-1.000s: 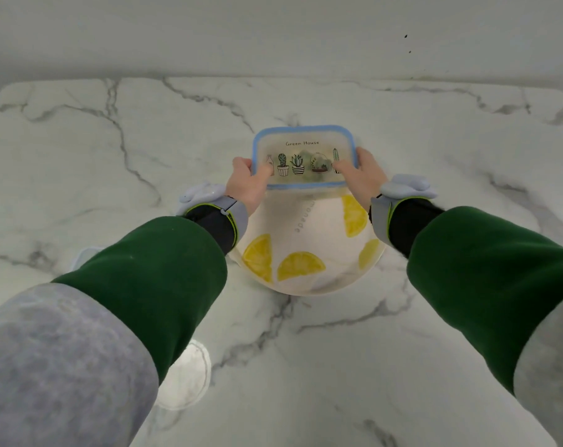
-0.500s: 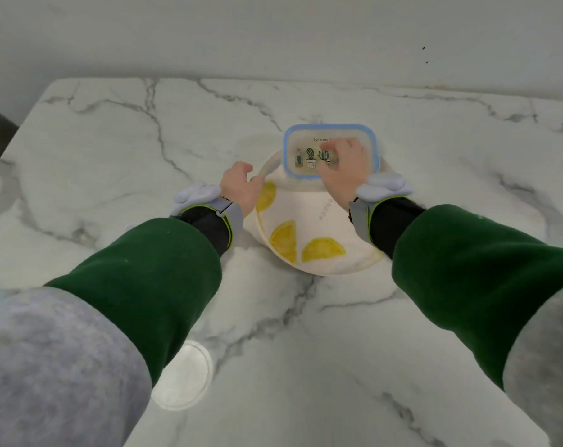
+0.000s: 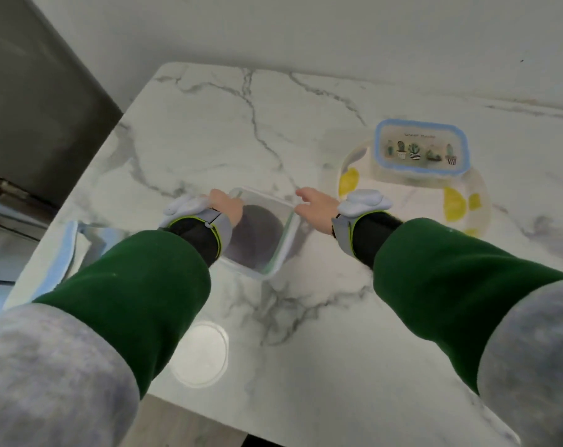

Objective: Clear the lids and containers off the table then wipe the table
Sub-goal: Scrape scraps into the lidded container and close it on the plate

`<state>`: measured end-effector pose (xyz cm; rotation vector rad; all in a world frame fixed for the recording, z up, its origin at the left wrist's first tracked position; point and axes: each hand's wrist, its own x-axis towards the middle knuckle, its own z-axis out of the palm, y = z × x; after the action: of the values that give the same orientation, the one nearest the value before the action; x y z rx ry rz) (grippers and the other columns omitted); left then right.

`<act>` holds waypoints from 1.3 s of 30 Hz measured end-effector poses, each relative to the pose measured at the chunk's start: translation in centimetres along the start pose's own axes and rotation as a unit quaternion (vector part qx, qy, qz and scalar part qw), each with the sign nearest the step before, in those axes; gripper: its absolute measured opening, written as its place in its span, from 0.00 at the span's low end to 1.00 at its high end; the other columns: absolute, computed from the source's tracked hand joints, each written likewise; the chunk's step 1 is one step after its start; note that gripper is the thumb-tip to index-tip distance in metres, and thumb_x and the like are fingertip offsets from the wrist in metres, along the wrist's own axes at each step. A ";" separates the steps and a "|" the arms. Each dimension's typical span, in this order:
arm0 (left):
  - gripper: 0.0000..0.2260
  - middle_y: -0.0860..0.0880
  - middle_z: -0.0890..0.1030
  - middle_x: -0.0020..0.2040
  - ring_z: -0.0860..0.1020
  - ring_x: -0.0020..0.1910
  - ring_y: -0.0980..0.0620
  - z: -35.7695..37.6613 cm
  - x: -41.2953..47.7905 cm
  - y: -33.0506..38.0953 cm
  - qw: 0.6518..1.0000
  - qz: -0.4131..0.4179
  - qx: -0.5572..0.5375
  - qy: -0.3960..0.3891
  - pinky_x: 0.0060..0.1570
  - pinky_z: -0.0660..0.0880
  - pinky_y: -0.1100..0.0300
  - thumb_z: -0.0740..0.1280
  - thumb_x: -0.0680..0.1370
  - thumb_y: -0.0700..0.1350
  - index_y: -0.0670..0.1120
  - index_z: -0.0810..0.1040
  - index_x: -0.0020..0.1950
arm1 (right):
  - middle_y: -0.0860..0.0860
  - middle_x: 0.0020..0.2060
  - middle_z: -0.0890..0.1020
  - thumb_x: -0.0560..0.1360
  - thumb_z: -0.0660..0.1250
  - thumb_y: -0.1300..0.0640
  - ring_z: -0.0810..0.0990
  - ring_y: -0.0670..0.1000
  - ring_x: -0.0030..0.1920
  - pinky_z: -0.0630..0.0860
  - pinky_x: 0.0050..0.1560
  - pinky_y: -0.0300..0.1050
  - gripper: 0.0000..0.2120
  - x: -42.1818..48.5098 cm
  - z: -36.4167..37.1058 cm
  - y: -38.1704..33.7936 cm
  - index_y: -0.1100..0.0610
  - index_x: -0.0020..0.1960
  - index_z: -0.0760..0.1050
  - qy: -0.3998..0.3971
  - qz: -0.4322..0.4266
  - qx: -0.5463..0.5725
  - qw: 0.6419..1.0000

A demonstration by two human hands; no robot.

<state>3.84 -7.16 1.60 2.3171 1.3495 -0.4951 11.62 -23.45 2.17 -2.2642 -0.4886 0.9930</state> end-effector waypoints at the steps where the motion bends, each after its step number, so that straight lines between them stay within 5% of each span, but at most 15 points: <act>1: 0.30 0.40 0.77 0.62 0.74 0.63 0.38 0.3 0.2 -0.9 1.000 -0.012 -0.007 -0.004 0.65 0.68 0.51 0.54 0.78 0.62 0.39 0.74 0.63 | 0.56 0.72 0.64 0.80 0.54 0.60 0.65 0.58 0.71 0.64 0.66 0.44 0.23 0.1 0.6 -0.2 0.58 0.75 0.58 -0.001 0.020 0.007 1.000; 4: 0.28 0.39 0.76 0.64 0.73 0.65 0.39 1.1 -0.1 -2.2 0.997 -0.032 -0.072 -0.025 0.67 0.65 0.51 0.56 0.78 0.60 0.39 0.72 0.67 | 0.59 0.60 0.71 0.79 0.56 0.59 0.75 0.61 0.59 0.75 0.60 0.57 0.14 0.3 1.7 0.1 0.59 0.64 0.66 -0.016 0.108 0.087 0.990; 6: 0.26 0.38 0.75 0.66 0.73 0.65 0.38 1.1 -0.3 -2.4 0.994 -0.033 -0.095 -0.049 0.68 0.66 0.50 0.57 0.78 0.56 0.39 0.71 0.68 | 0.59 0.53 0.72 0.79 0.57 0.59 0.78 0.61 0.55 0.78 0.51 0.55 0.05 0.0 2.1 0.0 0.58 0.53 0.69 -0.067 0.155 0.157 0.973; 10: 0.23 0.37 0.75 0.64 0.76 0.61 0.36 0.5 -0.8 -2.2 0.990 -0.034 -0.110 -0.075 0.64 0.72 0.46 0.56 0.79 0.51 0.37 0.71 0.67 | 0.66 0.57 0.78 0.78 0.59 0.61 0.79 0.66 0.56 0.77 0.57 0.61 0.15 -0.3 3.8 -0.4 0.68 0.62 0.69 -0.071 0.200 0.255 0.943; 14: 0.23 0.37 0.65 0.73 0.66 0.71 0.36 0.5 -1.6 -0.9 0.984 -0.050 -0.144 -0.096 0.70 0.66 0.46 0.54 0.81 0.48 0.37 0.62 0.73 | 0.68 0.56 0.78 0.76 0.62 0.59 0.82 0.66 0.52 0.78 0.54 0.61 0.22 -0.9 3.4 -0.4 0.67 0.67 0.65 -0.050 0.191 0.228 0.953; 20: 0.25 0.40 0.66 0.72 0.68 0.67 0.34 -0.8 -4.3 4.0 0.975 -0.020 -0.183 -0.125 0.56 0.76 0.40 0.52 0.82 0.53 0.40 0.60 0.75 | 0.67 0.55 0.78 0.78 0.58 0.58 0.81 0.67 0.51 0.79 0.51 0.61 0.15 -2.5 -1.5 0.7 0.67 0.59 0.69 0.062 0.160 0.239 0.956; 23: 0.24 0.39 0.69 0.69 0.72 0.64 0.34 -0.6 -5.8 7.5 0.974 0.015 -0.181 -0.135 0.54 0.78 0.42 0.51 0.82 0.53 0.40 0.63 0.73 | 0.62 0.48 0.76 0.79 0.54 0.56 0.80 0.66 0.52 0.79 0.52 0.60 0.12 -3.4 -4.6 2.6 0.65 0.55 0.69 0.119 0.156 0.220 0.955; 26: 0.23 0.37 0.74 0.65 0.75 0.61 0.35 0.4 -7.5 10.8 0.968 0.047 -0.181 -0.168 0.57 0.77 0.43 0.51 0.82 0.51 0.38 0.69 0.69 | 0.62 0.54 0.76 0.80 0.52 0.54 0.77 0.65 0.58 0.76 0.58 0.58 0.19 -3.9 -7.3 5.5 0.66 0.64 0.69 0.166 0.166 0.201 0.951; 28: 0.22 0.36 0.76 0.64 0.76 0.60 0.36 1.5 -8.5 12.7 0.963 0.063 -0.179 -0.190 0.59 0.76 0.45 0.51 0.82 0.50 0.36 0.70 0.67 | 0.57 0.54 0.76 0.80 0.52 0.53 0.77 0.63 0.58 0.76 0.53 0.51 0.20 -4.3 -8.9 7.7 0.63 0.65 0.69 0.186 0.165 0.198 0.948; 32: 0.22 0.35 0.75 0.65 0.77 0.61 0.36 3.9 -10.1 16.0 0.948 0.085 -0.195 -0.238 0.61 0.76 0.49 0.50 0.83 0.49 0.36 0.69 0.68 | 0.49 0.33 0.68 0.80 0.52 0.53 0.70 0.51 0.32 0.67 0.30 0.42 0.11 -4.7 -12.2 11.8 0.55 0.44 0.67 0.196 0.188 0.159 0.949; 35: 0.21 0.35 0.74 0.66 0.77 0.59 0.38 5.3 -10.7 17.7 0.942 0.086 -0.209 -0.248 0.59 0.74 0.51 0.50 0.83 0.48 0.35 0.68 0.69 | 0.51 0.31 0.63 0.81 0.49 0.58 0.64 0.51 0.29 0.61 0.29 0.43 0.16 -4.4 -13.5 13.5 0.54 0.34 0.59 0.195 0.191 0.144 0.951; 39: 0.20 0.34 0.76 0.63 0.77 0.61 0.36 6.4 -11.0 19.4 0.947 0.068 -0.200 -0.241 0.57 0.75 0.51 0.51 0.82 0.46 0.34 0.70 0.67 | 0.52 0.33 0.66 0.81 0.48 0.58 0.68 0.51 0.31 0.67 0.33 0.44 0.15 -4.0 -14.5 15.3 0.55 0.36 0.62 0.177 0.200 0.141 0.953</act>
<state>15.15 -27.16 4.91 1.7895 0.9417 -0.6270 21.32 -42.59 1.92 -2.2469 0.2623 0.7524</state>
